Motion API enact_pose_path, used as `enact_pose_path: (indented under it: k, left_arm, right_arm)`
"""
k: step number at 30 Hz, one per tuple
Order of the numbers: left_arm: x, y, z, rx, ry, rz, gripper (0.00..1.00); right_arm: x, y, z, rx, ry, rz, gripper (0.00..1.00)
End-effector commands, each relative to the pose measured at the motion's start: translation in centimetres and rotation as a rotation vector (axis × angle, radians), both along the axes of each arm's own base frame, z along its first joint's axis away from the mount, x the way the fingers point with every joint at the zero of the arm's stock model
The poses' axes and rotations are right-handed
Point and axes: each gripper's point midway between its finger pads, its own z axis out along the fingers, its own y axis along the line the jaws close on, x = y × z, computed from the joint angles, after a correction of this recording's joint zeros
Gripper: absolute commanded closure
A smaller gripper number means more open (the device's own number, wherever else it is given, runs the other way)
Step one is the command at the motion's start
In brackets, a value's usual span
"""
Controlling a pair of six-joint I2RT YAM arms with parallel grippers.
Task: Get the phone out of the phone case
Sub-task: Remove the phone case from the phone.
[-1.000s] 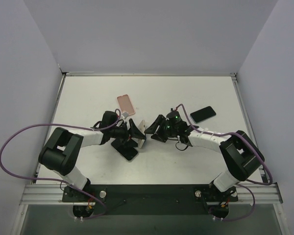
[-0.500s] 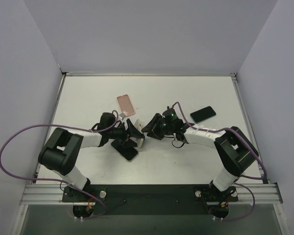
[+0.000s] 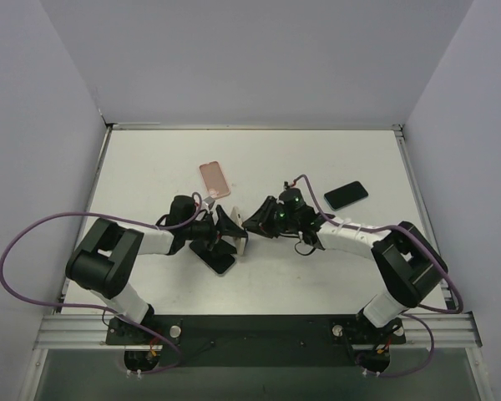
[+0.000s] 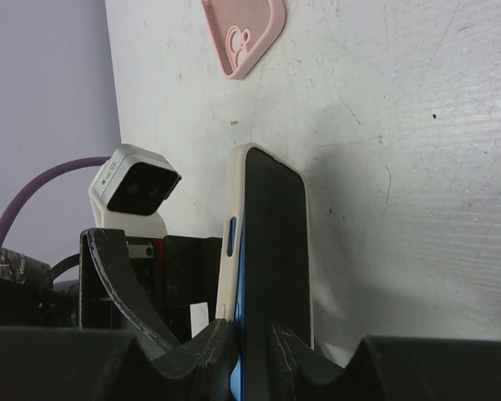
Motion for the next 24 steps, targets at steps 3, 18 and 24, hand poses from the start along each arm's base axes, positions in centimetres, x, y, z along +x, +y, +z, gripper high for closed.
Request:
enact_pose_path:
  k: [3,18,24]
  left_arm:
    - [2.5,-1.5,6.4,-0.170,-0.258,-0.043,1.00]
    - [1.9,-1.2,6.1,-0.167,-0.255,-0.056,1.00]
    - [1.8,-1.1,6.1,-0.165,-0.256,-0.059,1.00]
  right_arm:
    - [-7.4,-2.2,-4.0,-0.159,0.155,0.170,0.91]
    - [-5.2,-3.8,-1.3,-0.196,0.085,0.101,0.85]
    - [-4.0,-5.8,0.9,-0.215,0.057,-0.001,1.00]
